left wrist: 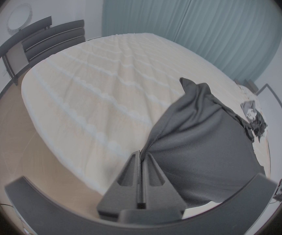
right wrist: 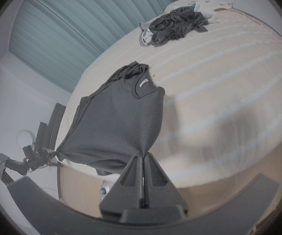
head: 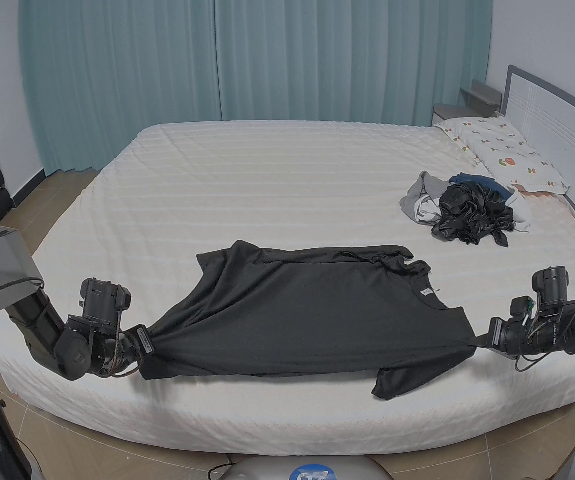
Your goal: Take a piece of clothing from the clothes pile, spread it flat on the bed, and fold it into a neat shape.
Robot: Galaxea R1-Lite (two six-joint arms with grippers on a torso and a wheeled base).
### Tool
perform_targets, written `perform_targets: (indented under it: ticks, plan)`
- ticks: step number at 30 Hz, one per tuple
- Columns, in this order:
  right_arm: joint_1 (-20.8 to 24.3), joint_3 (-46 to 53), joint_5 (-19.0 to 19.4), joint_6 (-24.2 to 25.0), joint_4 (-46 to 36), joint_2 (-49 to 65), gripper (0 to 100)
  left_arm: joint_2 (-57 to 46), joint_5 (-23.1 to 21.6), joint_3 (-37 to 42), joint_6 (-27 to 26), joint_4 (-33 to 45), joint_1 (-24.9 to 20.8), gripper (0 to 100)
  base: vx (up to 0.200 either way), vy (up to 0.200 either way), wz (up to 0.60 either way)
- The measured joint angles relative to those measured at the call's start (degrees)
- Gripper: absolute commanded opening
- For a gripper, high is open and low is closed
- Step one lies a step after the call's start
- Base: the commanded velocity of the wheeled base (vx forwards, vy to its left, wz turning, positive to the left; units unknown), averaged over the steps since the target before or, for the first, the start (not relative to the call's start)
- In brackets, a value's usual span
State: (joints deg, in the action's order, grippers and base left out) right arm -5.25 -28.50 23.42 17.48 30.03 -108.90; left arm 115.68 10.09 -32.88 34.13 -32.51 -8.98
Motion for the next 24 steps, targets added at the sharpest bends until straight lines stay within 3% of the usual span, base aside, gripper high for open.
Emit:
perform_targets:
  ticks: [16,19,24]
  plan:
    - [-6.0,-6.7,1.2,-15.9,-35.9,13.1,0,-7.6,0.1,1.8,-6.2,19.2,-4.0,0,0.0,0.0,0.0]
    - [-6.6,-9.7,1.1,-17.6,-40.3,13.6,0,-7.8,0.1,1.8,-6.9,20.9,-4.6,0,0.0,0.0,0.0]
    - [-6.8,-11.2,0.9,-18.4,-39.4,11.7,0,-7.4,0.0,1.7,-7.2,21.4,-5.2,0,0.0,0.0,0.0]
